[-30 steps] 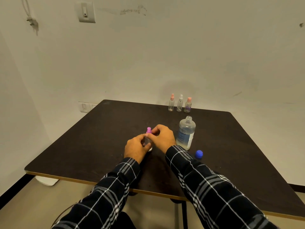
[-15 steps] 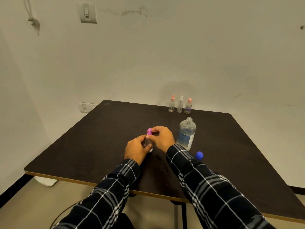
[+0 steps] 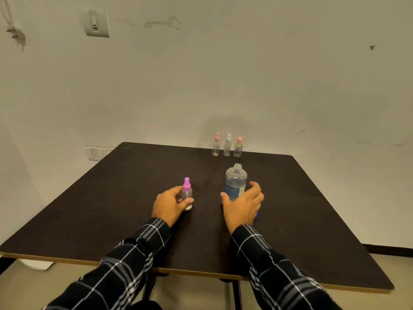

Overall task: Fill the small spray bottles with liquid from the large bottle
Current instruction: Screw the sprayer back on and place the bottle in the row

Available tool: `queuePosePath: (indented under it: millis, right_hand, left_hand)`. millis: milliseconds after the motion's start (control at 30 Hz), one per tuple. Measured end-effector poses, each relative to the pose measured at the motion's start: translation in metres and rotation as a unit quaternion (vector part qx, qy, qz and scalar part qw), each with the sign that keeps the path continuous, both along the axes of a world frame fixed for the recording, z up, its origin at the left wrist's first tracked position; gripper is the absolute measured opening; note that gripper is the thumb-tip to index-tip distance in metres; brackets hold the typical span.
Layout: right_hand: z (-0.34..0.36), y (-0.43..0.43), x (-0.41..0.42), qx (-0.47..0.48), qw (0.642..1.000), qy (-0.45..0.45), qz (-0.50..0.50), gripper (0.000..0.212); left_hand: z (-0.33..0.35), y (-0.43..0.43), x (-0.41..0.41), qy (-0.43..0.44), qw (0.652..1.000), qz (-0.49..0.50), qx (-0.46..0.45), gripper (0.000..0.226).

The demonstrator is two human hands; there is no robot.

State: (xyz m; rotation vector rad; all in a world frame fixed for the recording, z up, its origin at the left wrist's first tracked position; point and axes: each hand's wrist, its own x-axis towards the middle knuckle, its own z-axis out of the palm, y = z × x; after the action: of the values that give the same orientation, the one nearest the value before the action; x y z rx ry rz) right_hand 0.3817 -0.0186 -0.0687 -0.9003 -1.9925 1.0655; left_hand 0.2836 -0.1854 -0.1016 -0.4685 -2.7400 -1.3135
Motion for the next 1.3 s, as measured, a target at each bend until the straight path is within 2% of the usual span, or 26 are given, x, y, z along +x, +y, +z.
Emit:
queuePosePath:
  millis: [67,133,200,300,367,800,1300]
  right_hand:
    - [0.000,0.014,-0.001,-0.045,0.997,-0.038,0.042,0.098]
    - [-0.004,0.025,-0.007,-0.052,0.994,-0.057,0.077,0.097]
    - [-0.009,0.033,-0.013,-0.045,0.992,-0.067,0.102,0.086]
    - [-0.012,0.045,-0.024,-0.043,0.988,-0.072,0.127,0.053]
    - [-0.013,0.050,-0.032,-0.048,0.988,-0.070,0.131,0.048]
    - [-0.020,0.074,-0.064,-0.036,0.983,-0.089,0.159,0.050]
    - [-0.018,0.073,-0.074,-0.027,0.981,-0.121,0.151,0.070]
  left_hand:
    - [0.004,0.008,-0.010,0.008,1.000,-0.012,-0.018,0.053]
    - [0.007,0.018,-0.021,0.011,0.999,-0.023,-0.034,0.051]
    - [0.010,0.028,-0.033,0.016,0.999,-0.027,-0.042,0.048]
    - [0.014,0.044,-0.059,0.022,0.998,-0.032,-0.056,0.047]
    - [0.017,0.053,-0.077,0.026,0.997,-0.030,-0.066,0.047]
    - [0.017,0.134,-0.221,0.028,0.998,-0.002,-0.063,0.041]
    - [0.014,0.187,-0.294,0.057,0.994,0.035,-0.084,0.043]
